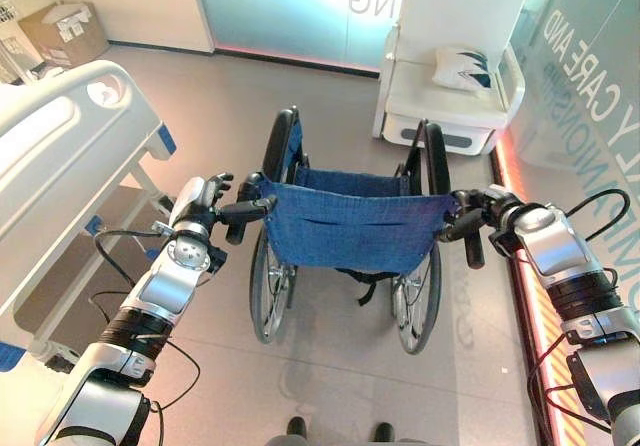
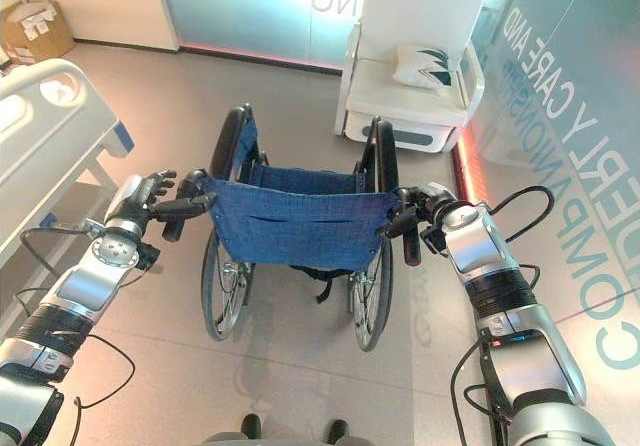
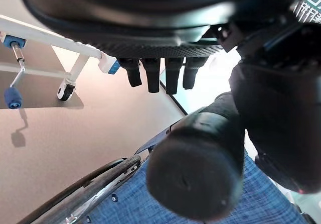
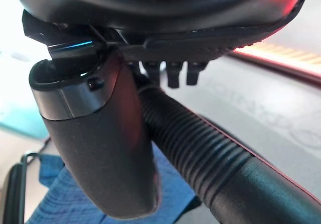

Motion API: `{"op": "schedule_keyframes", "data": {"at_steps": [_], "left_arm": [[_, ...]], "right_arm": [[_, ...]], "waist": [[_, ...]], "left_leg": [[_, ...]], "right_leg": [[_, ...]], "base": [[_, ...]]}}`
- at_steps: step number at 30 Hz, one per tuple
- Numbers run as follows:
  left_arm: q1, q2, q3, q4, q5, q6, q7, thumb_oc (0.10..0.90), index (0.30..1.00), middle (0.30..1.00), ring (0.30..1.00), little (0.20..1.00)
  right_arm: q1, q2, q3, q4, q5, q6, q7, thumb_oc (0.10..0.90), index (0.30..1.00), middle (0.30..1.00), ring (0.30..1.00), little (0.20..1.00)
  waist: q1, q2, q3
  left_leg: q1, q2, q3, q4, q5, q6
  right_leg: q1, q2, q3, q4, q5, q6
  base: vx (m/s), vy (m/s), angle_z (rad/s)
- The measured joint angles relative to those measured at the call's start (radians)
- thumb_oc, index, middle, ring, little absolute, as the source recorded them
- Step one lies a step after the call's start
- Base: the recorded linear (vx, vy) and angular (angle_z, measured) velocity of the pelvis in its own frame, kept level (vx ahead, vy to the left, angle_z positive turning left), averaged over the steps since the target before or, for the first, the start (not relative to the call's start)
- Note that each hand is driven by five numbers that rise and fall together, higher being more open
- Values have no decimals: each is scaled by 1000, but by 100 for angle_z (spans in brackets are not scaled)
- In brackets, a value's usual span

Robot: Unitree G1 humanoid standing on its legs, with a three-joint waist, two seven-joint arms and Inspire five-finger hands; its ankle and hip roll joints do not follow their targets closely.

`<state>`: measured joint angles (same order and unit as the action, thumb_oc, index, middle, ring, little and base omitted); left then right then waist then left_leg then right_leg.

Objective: Push the wheelchair next to the bed

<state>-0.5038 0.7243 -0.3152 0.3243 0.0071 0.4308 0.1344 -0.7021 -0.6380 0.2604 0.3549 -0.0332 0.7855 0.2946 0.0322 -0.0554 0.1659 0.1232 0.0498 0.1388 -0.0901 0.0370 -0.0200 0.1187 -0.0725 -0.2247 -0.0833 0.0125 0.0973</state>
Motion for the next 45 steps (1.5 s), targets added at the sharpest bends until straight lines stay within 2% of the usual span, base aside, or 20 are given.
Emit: {"op": "schedule_keyframes", "data": {"at_steps": [7, 10, 13, 15, 18, 19, 20, 22, 23, 26, 33, 35, 37, 43, 45], "left_arm": [[-95, 8, -58, 41, 184, 41, -192, 800, 900, 900, 900, 900], [-144, 34, -105, 51, 237, 63, -286, 800, 900, 900, 900, 900], [-226, 83, -193, 59, 284, 105, -428, 800, 900, 900, 900, 900], [-286, 105, -236, 80, 314, 124, -539, 800, 900, 900, 900, 900], [-354, 125, -294, 124, 314, 126, -642, 800, 900, 900, 900, 900], [-387, 127, -318, 154, 314, 128, -689, 742, 813, 813, 813, 813], [-419, 128, -339, 185, 314, 129, -728, 734, 801, 801, 801, 801], [-446, 128, -357, 216, 314, 128, -768, 769, 853, 853, 853, 853], [-458, 129, -366, 232, 313, 128, -788, 800, 900, 900, 900, 900], [-469, 134, -367, 256, 312, 127, -820, 800, 900, 900, 900, 900], [-492, 167, -388, 276, 311, 118, -923, 800, 900, 900, 900, 900], [-506, 183, -419, 279, 310, 113, -955, 800, 900, 900, 900, 900], [-533, 184, -457, 304, 308, 102, -975, 800, 900, 900, 900, 900], [-536, 184, -471, 319, 303, 97, -1010, 800, 900, 900, 900, 900], [-537, 184, -483, 325, 303, 97, -1022, 800, 900, 900, 900, 900]], "right_arm": [[-22, -8, 29, 43, 1, 0, 0, 800, 900, 900, 900, 900], [-35, -9, 38, 55, 2, 3, 7, 800, 900, 900, 900, 900], [-74, -15, 73, 64, 17, 41, 16, 800, 900, 900, 900, 900], [-97, -27, 75, 73, 90, 73, 12, 800, 900, 900, 900, 900], [-119, -49, 85, 74, 170, 98, 2, 800, 900, 900, 900, 900], [-134, -67, 106, 73, 211, 110, -3, 800, 900, 900, 900, 900], [-147, -78, 111, 74, 243, 116, -9, 800, 900, 900, 900, 900], [-158, -85, 112, 73, 269, 122, -11, 800, 900, 900, 900, 900], [-162, -88, 111, 72, 277, 123, -12, 800, 900, 900, 900, 900], [-169, -88, 111, 63, 275, 125, -1, 800, 900, 900, 900, 900], [-209, -124, 113, 89, 144, 126, 261, 800, 900, 900, 900, 900], [-221, -128, 110, 116, 118, 126, 338, 800, 900, 900, 900, 900], [-241, -128, 115, 166, 116, 126, 388, 800, 900, 900, 900, 900], [-258, -127, 139, 245, 103, 121, 485, 800, 900, 900, 900, 900], [-275, -118, 161, 271, 61, 106, 527, 800, 900, 900, 900, 900]], "waist": [[5, -1, -1], [4, -1, -1], [-3, 0, -1], [-7, 2, -1], [-14, 9, 0], [-17, 14, 0], [-19, 19, 1], [-24, 27, 5], [-29, 32, 7], [-42, 41, 13], [-48, 42, 13], [-49, 41, 13], [-50, 41, 13], [-47, 37, 11], [-44, 36, 11]], "left_leg": [[7, 0, -1, 0, 0, 0], [5, -1, 0, 5, 0, 0], [2, -2, 0, 6, 0, 0], [-3, -3, 2, 6, 0, 0], [-5, -4, 3, 6, 0, 0], [-11, -4, 3, 6, 0, 0], [-13, -4, 4, 6, 0, 0], [-14, -4, 4, 6, 0, 1], [-14, -4, 4, 6, 0, 1], [-14, -5, 4, 6, 0, 1], [-13, -6, 10, 2, 0, 1], [-13, -6, 12, 1, 0, 1], [-11, -5, 12, 1, 0, 1], [-4, -6, 14, 1, -1, 2], [-1, -6, 17, 2, -1, 2]], "right_leg": [[9, 0, 0, 0, 0, 0], [8, -1, 2, 1, 0, 0], [3, -2, 4, 3, 0, 0], [-7, -3, 11, 9, 0, 0], [-10, -4, 21, 9, 0, 0], [-17, -4, 22, 11, 0, 0], [-22, -4, 24, 13, 0, 0], [-23, -4, 26, 15, 0, 0], [-24, -5, 27, 15, 0, 0], [-24, -4, 28, 15, 0, 0], [-33, -4, 49, 18, 0, 0], [-36, -4, 54, 19, 0, 0], [-36, -4, 55, 22, 0, 0], [-38, -5, 59, 34, 0, 0], [-38, -5, 62, 36, 0, 0]], "base": [[1, -1, 1], [-6, 12, 0], [-3, 8, -2], [-15, 34, -6], [-11, 41, -2], [-3, 49, -3], [-3, 63, -3], [-4, 37, -3], [0, 0, 0], [-24, 39, 1], [-12, 23, -5], [-11, 18, -6], [-4, 10, -2], [-3, 4, -2], [-1, 7, -4]]}}
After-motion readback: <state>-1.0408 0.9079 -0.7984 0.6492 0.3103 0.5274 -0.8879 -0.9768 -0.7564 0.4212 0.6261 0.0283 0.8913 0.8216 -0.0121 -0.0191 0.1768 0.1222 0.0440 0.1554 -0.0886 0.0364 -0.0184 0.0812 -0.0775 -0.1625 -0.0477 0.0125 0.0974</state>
